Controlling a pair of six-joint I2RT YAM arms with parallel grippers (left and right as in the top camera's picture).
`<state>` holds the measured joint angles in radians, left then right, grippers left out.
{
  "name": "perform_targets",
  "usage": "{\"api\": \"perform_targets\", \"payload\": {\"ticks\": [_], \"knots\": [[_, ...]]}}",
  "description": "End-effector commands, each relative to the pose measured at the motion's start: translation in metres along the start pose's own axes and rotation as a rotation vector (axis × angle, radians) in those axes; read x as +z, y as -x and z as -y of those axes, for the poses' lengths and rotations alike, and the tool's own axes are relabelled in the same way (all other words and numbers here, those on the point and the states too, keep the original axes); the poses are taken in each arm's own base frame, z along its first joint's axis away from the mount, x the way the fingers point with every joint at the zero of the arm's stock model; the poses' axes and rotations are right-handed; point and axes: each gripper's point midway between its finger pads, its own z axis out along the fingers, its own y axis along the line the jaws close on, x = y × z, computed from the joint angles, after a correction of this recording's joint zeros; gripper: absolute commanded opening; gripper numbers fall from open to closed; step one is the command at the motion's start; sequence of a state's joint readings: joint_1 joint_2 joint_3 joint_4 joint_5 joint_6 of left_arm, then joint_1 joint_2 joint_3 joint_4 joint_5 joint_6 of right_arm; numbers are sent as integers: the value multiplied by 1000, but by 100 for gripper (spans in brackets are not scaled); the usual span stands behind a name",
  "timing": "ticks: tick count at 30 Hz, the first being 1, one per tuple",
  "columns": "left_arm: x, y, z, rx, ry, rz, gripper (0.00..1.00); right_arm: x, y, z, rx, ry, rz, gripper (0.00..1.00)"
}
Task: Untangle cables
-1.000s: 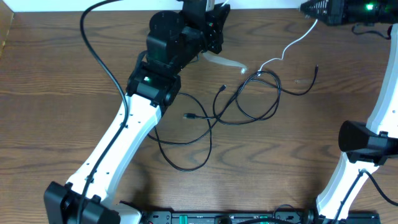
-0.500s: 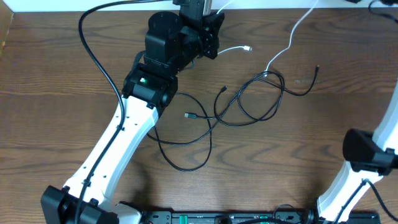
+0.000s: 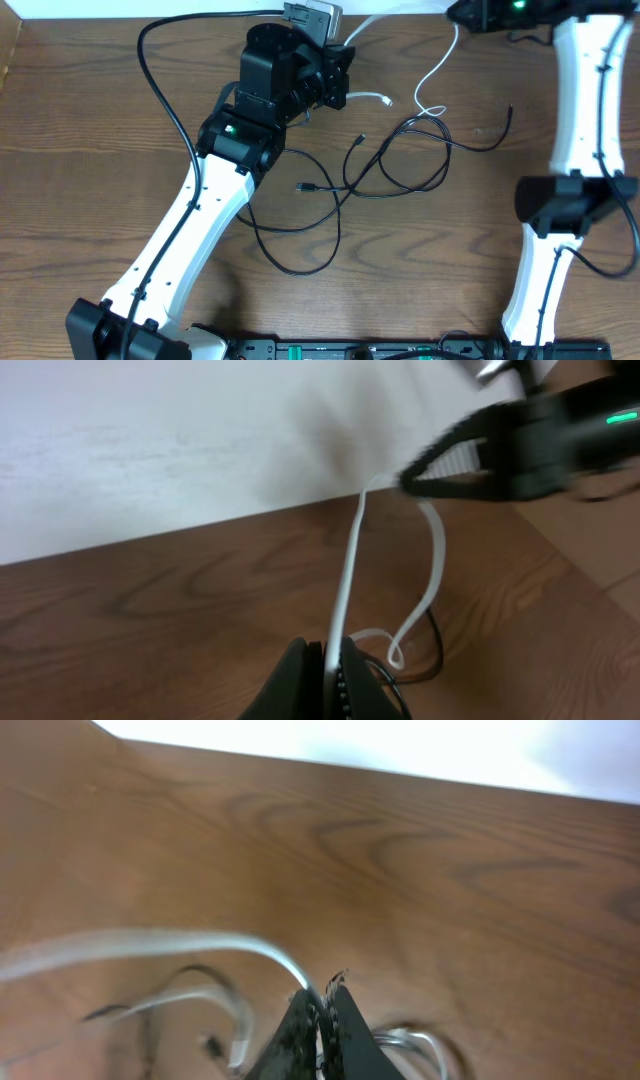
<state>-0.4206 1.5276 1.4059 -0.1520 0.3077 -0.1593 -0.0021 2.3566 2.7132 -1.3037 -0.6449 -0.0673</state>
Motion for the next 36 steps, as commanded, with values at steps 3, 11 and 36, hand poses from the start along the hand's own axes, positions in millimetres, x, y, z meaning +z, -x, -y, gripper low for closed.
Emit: {"api": "perform_targets", "payload": {"ticks": [3,11,36], "knots": [[-7,9,0,11,8,17,8,28,4,85,69,-355,25,1],[-7,7,-1,10,9,10,8,-37,2,167,310,-753,126,1],[-50,34,44,44,-162,75,7,34,-39,7,-61,-6,-159,60]]}}
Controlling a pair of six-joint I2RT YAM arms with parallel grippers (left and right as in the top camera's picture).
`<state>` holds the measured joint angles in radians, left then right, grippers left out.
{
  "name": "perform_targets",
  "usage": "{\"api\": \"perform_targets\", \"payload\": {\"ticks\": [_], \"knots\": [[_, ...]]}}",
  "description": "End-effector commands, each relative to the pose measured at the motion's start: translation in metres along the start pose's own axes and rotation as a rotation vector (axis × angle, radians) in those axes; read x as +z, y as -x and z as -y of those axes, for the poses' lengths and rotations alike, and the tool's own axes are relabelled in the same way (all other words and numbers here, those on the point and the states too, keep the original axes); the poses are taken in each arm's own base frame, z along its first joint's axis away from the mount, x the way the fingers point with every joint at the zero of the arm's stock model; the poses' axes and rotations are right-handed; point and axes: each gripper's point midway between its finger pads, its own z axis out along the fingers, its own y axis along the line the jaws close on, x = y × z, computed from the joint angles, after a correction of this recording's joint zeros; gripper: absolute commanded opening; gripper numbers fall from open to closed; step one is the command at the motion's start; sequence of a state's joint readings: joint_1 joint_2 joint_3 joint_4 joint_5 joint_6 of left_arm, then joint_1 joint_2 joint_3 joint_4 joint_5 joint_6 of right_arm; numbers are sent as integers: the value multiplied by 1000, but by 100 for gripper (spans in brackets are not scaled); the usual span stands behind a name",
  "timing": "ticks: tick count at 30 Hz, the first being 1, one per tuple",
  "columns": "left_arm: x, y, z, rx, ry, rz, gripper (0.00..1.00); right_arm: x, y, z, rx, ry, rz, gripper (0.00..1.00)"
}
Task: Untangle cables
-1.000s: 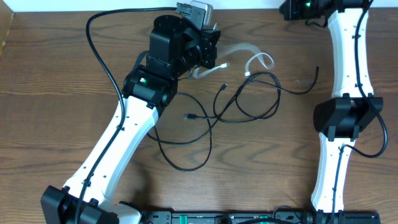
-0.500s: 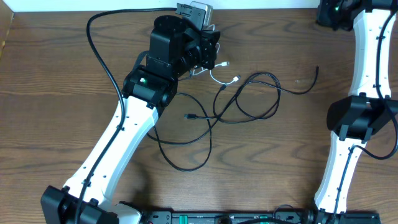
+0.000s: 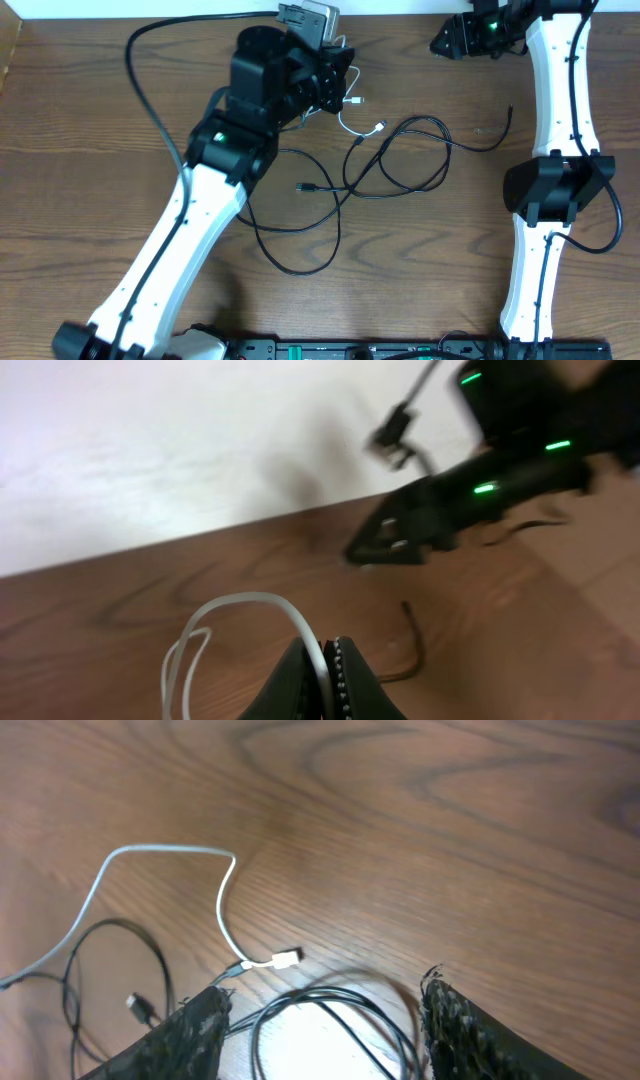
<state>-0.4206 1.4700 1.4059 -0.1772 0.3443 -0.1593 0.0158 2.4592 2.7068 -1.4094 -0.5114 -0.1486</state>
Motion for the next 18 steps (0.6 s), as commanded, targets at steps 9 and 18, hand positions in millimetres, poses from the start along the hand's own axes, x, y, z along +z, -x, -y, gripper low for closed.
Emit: {"api": "perform_targets", "payload": {"ticks": [9,18], "knots": [[-44,13,76,43,-385,-10,7,18,-1,-76,-238,281,25,66],[-47,9,76,31,-416,-33,7,11,-13,-103,-217,540,34,73]]}}
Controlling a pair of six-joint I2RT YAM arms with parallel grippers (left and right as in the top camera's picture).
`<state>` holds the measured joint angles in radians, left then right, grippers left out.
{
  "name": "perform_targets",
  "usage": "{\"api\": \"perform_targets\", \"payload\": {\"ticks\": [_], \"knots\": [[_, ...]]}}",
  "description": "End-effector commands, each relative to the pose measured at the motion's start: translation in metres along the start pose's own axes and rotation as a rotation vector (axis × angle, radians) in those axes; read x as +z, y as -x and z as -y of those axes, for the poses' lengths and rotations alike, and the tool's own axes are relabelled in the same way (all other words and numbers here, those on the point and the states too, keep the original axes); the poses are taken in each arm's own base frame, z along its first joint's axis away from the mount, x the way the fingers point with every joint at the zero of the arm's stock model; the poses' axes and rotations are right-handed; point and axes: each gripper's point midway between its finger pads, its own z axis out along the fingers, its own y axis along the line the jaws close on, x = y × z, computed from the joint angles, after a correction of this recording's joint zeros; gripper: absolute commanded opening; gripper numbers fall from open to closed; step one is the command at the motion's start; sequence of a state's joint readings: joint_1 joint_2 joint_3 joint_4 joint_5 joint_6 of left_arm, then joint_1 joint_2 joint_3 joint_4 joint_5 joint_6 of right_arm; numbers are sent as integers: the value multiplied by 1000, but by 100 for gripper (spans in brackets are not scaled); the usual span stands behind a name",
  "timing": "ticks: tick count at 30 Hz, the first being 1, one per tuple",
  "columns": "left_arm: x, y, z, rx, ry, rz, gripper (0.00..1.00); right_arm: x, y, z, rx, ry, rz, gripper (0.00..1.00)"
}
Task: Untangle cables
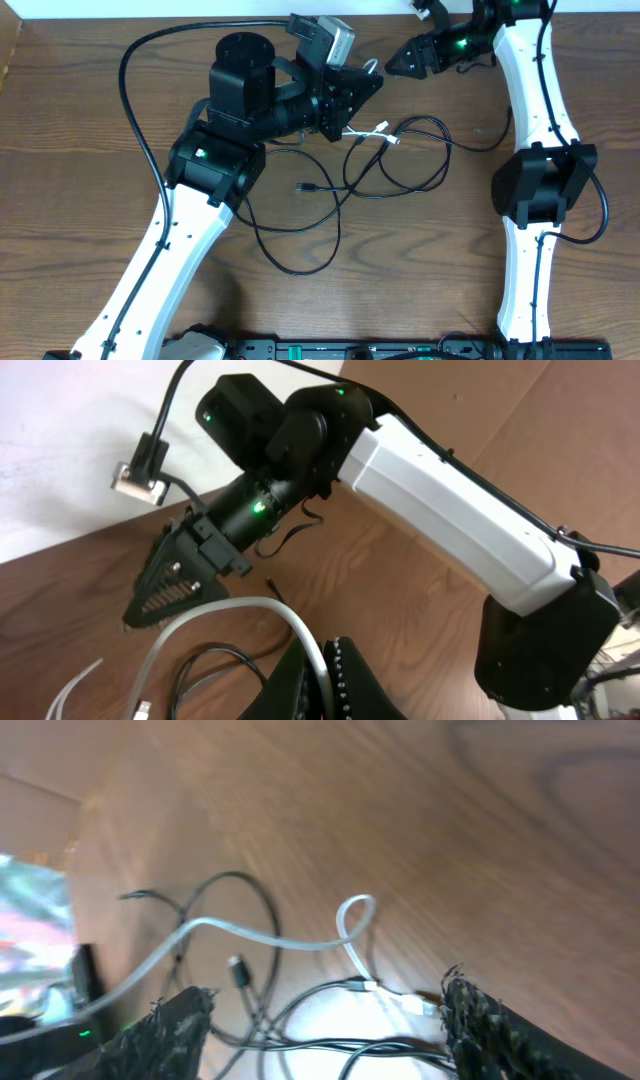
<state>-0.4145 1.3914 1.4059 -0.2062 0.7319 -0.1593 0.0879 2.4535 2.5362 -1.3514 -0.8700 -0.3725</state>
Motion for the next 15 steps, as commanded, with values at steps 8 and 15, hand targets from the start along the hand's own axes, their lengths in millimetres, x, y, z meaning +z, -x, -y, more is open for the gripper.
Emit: {"api": "perform_targets", "payload": {"ticks": [8,15], "knots": [[3,-4,-3,-20,-26,-30,7,12,5,-51,347,146,-23,86],[3,-5,-4,-21,-25,-32,7,67,0,-49,540,51,-72,93]]}}
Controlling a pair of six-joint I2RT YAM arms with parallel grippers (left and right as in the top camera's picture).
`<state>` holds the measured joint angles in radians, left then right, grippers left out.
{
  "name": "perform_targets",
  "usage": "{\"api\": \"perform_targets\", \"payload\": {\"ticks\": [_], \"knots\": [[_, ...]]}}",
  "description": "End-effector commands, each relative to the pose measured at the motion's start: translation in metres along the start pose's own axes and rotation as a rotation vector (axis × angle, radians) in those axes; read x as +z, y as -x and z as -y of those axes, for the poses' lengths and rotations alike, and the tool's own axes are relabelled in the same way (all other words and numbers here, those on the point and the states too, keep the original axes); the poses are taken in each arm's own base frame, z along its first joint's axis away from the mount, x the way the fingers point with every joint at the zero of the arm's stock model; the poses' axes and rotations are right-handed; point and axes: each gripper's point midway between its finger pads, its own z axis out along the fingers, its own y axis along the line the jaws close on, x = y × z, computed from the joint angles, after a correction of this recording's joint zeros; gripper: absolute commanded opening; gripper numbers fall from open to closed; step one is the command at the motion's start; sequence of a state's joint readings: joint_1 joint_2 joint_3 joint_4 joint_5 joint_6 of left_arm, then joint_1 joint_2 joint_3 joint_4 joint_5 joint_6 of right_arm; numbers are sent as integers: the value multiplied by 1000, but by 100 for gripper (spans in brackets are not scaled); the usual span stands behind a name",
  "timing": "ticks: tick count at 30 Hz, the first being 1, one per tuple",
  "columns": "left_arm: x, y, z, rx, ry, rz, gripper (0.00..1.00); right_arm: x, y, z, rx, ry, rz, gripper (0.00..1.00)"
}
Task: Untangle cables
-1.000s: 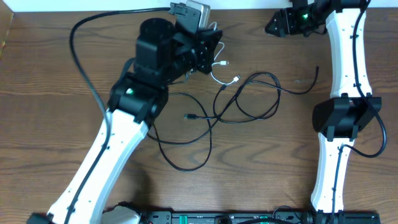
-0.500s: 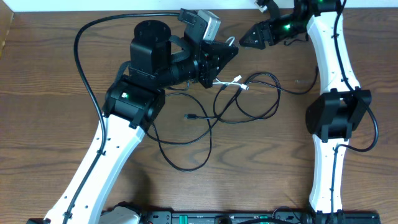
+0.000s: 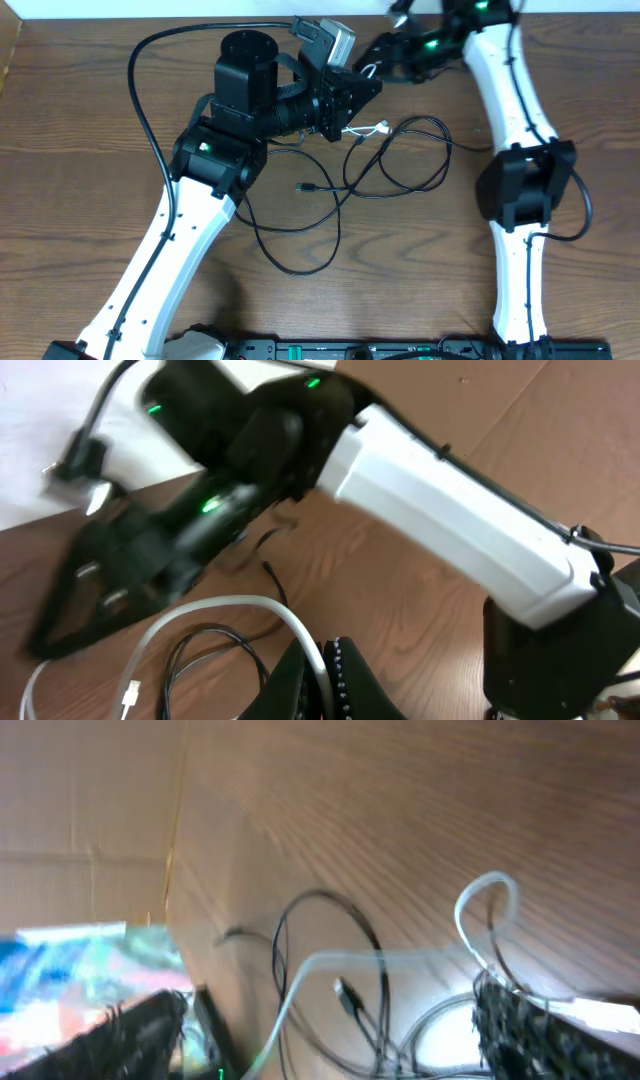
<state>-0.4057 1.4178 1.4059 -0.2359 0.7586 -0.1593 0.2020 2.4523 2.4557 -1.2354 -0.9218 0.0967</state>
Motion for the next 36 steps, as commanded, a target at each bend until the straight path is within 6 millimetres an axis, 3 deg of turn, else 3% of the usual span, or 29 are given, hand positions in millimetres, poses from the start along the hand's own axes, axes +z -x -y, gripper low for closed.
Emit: {"api": "perform_targets", "payload": {"ticks": [1,4,8,9,12,14,17,19,20,22,25,27,32,36], "knots": [[-3,8,4,17,-16,13,7,23,-6,-7,192,-40,-9,93],[-3,8,4,17,-16,13,7,46,-11,-6,233,-32,-23,89],[-3,8,3,18,-13,14,8,68,-17,-7,208,-22,-39,66],[-3,8,3,18,-12,15,7,71,-18,-8,203,-21,-42,58],[-3,9,3,19,-12,16,7,73,-17,-10,194,-17,-42,20],[-3,9,2,19,-8,17,7,71,-15,-11,189,-8,-34,1],[-3,9,2,19,-6,18,8,53,2,-19,143,77,10,1],[-3,9,2,19,-6,18,8,31,16,-29,96,160,55,1],[-3,9,2,19,-5,18,13,19,24,-32,88,187,80,1],[-3,9,-1,18,10,20,33,-17,44,-35,83,218,159,1],[-3,10,-9,15,57,29,73,-82,71,-40,72,262,290,1],[-3,11,-14,13,85,33,87,-127,84,-42,62,282,377,1],[-3,11,-16,12,98,34,90,-245,96,-34,41,251,605,1],[-3,10,-17,8,100,29,91,-322,86,-5,68,181,753,1]]}}
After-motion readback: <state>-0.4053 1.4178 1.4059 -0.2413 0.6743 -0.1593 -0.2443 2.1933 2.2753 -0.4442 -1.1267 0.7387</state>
